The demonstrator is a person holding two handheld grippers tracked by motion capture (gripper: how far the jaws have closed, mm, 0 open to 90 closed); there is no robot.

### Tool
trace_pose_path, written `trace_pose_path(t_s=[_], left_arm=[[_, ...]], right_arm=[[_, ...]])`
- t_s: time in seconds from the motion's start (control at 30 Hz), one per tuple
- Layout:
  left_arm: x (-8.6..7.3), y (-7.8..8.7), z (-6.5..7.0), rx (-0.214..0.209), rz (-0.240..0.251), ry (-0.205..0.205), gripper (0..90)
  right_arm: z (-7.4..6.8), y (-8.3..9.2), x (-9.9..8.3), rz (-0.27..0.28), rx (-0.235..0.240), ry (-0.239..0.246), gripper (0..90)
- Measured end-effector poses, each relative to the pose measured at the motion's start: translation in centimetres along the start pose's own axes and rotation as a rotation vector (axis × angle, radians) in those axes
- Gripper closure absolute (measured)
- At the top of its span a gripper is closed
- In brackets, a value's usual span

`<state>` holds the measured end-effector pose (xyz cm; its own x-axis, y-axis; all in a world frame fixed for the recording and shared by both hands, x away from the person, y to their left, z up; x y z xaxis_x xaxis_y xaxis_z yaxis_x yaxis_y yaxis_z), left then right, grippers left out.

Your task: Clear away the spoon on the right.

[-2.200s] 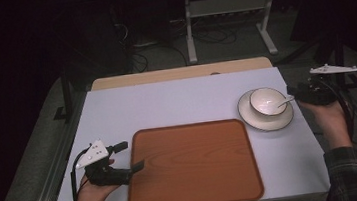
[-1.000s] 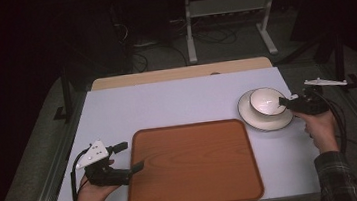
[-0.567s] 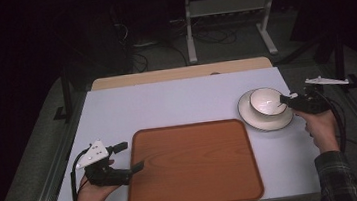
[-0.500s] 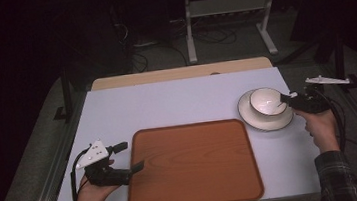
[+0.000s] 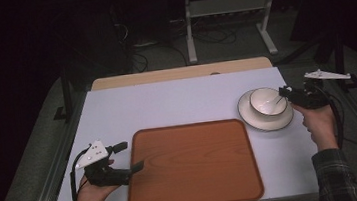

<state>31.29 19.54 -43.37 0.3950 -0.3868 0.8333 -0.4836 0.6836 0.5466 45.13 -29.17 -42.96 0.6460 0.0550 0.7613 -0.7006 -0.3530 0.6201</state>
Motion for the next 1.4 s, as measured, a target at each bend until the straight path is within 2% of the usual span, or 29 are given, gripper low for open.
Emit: trace_pose_path(t_s=[0.3,0.57,1.0,1.17,1.27,1.4], left_arm=[[0.0,0.0,0.0,0.001,0.002,0.0,10.8],[0.0,0.1,-0.1,0.001,0.003,0.002,10.8],[0.0,0.1,-0.1,0.003,0.004,0.003,10.8],[0.0,0.0,-0.1,0.003,0.002,0.002,10.8],[0.0,0.1,-0.1,0.003,0.002,0.0,10.8],[0.0,0.0,-0.1,0.002,0.003,0.001,10.8]], right_arm=[[-1.1,0.2,0.9,0.023,0.037,0.023,83.4],[-1.7,0.1,1.2,0.018,0.044,0.044,84.2],[-2.7,2.0,2.5,0.047,0.046,0.096,84.3],[-3.7,3.2,3.5,0.073,0.059,0.123,84.3],[-4.4,3.9,4.0,0.09,0.085,0.131,84.3],[-5.3,4.6,4.3,0.094,0.098,0.155,84.3]])
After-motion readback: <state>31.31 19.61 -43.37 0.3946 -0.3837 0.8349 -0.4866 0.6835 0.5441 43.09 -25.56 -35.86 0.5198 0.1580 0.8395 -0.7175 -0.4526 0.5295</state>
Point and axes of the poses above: each handheld gripper's, and its own axes: y roughly backward along the jaws, x roughly out of its top, z roughly to its right, the point moved 10 cm from there along -y, roughly forward along the jaws, and after that the axes turned 10 degrees about -z, right-handed, at the moved point
